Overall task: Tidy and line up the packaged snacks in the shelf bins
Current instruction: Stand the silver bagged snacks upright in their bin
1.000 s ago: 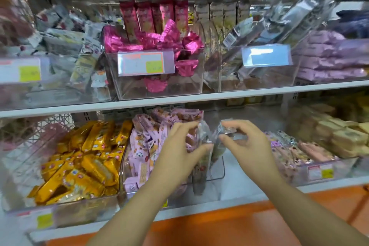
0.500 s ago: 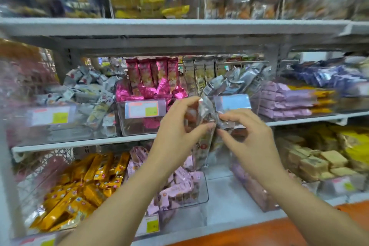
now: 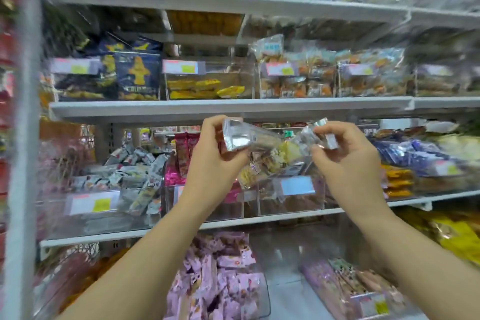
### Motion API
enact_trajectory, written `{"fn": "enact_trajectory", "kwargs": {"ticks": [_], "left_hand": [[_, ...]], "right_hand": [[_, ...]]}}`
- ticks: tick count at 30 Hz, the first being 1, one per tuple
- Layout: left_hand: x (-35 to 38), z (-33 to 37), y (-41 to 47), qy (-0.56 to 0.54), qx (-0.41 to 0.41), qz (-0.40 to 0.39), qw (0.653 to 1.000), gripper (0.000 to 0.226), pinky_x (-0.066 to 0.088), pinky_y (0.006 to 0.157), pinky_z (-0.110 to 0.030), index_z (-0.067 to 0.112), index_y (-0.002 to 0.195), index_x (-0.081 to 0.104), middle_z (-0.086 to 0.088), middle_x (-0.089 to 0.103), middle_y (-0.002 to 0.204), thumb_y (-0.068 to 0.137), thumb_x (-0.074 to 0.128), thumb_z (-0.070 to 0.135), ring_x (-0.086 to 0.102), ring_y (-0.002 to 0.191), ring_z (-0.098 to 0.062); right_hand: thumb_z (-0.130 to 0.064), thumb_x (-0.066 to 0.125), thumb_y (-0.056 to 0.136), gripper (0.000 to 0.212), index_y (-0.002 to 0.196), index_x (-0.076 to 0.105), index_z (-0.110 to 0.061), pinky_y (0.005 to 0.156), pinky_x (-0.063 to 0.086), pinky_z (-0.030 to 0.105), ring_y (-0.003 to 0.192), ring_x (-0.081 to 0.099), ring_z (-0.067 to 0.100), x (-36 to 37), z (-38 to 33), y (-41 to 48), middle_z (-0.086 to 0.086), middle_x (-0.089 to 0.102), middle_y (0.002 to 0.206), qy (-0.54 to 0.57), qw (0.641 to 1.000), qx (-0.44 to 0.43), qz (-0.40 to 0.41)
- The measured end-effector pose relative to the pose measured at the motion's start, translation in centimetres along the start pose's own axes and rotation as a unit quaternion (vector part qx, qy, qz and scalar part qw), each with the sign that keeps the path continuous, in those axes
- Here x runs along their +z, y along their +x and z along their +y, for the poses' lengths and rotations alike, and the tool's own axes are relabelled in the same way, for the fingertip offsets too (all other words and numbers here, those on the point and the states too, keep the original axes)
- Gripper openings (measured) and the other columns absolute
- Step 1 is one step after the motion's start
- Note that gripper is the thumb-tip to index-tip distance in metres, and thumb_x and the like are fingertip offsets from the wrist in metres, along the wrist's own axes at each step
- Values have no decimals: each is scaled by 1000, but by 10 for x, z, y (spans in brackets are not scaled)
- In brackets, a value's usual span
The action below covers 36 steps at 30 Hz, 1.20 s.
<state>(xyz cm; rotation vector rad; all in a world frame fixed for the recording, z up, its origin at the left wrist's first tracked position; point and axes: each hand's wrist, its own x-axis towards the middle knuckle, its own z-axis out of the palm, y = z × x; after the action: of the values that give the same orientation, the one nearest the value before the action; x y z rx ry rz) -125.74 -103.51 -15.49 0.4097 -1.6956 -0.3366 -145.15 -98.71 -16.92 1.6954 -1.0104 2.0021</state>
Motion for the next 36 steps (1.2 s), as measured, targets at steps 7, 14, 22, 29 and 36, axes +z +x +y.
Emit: {"fn": "enact_trajectory", "kwargs": {"ticks": [7, 14, 22, 29, 36], "left_hand": [[4, -16, 3, 24, -37, 70, 997, 38, 48, 68, -10, 25, 108, 47, 16, 62, 89, 82, 73, 16, 60, 80, 5], [-1, -20, 10, 114, -71, 68, 989, 38, 40, 51, -11, 24, 110, 52, 7, 54, 72, 80, 70, 39, 52, 57, 3], [8, -23, 14, 188, -151, -51, 969, 54, 39, 53, -24, 18, 100, 47, 2, 60, 83, 73, 65, 60, 55, 68, -11], [-2, -27, 15, 17, -234, -108, 966, 46, 56, 67, -31, 18, 118, 48, -10, 65, 87, 82, 70, 36, 59, 55, -6], [5, -15, 8, 46, -191, -120, 973, 22, 43, 53, -12, 21, 98, 62, -5, 64, 87, 84, 68, 36, 55, 64, -5]], "right_hand": [[12, 60, 81, 46, 82, 55, -33, 73, 46, 6, 83, 60, 1, -3, 8, 0, -10, 62, 86, -9, 1000, 17, -10], [-1, 69, 80, 24, 86, 66, -24, 73, 45, 4, 86, 60, -9, 3, 18, 3, -20, 63, 85, -52, 996, 21, -76], [1, 63, 84, 28, 88, 66, -26, 74, 39, -2, 85, 55, -15, 18, 6, 5, -26, 58, 87, -71, 979, 31, -188], [-5, 65, 84, 29, 90, 62, -33, 72, 43, 8, 74, 57, -10, 10, 7, 9, -27, 59, 89, -81, 976, 53, -194], [-8, 69, 82, 39, 99, 58, -42, 76, 56, 21, 85, 63, 10, 8, -15, 17, -3, 66, 97, 49, 976, 71, -199]]}}
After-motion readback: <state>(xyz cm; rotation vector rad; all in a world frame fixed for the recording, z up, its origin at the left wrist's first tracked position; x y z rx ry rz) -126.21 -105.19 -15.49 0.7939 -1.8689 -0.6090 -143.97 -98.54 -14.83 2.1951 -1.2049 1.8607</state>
